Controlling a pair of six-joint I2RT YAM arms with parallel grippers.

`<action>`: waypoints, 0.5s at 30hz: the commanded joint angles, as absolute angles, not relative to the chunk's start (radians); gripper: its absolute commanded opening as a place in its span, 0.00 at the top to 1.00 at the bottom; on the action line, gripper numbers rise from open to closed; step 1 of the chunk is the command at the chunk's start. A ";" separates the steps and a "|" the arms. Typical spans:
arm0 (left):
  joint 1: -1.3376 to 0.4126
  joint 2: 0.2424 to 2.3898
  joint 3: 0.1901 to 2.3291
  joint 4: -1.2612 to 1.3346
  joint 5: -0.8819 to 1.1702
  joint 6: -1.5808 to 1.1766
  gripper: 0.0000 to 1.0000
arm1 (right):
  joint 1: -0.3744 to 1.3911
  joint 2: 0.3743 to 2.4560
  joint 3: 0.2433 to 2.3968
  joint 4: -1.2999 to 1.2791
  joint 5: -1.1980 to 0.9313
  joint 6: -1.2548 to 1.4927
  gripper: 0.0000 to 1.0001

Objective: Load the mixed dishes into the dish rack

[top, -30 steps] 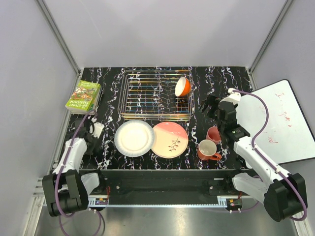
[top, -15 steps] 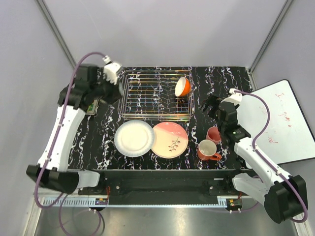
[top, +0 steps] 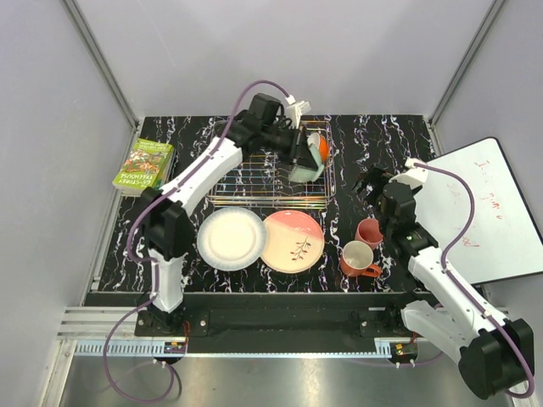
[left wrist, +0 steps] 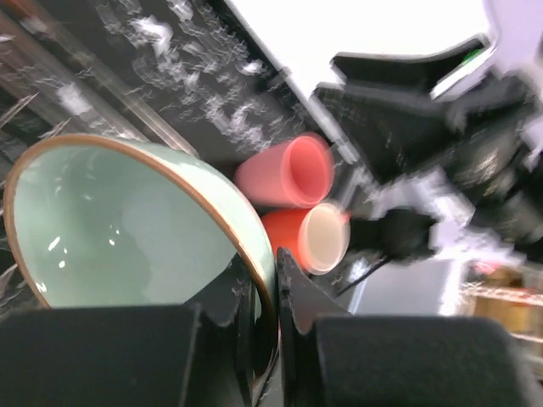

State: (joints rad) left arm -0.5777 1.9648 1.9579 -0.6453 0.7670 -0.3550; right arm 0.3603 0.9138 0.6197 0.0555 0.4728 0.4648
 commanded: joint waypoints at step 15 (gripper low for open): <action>-0.581 2.103 1.830 0.354 0.973 -1.147 1.00 | 0.368 0.888 0.614 0.072 0.509 0.454 0.00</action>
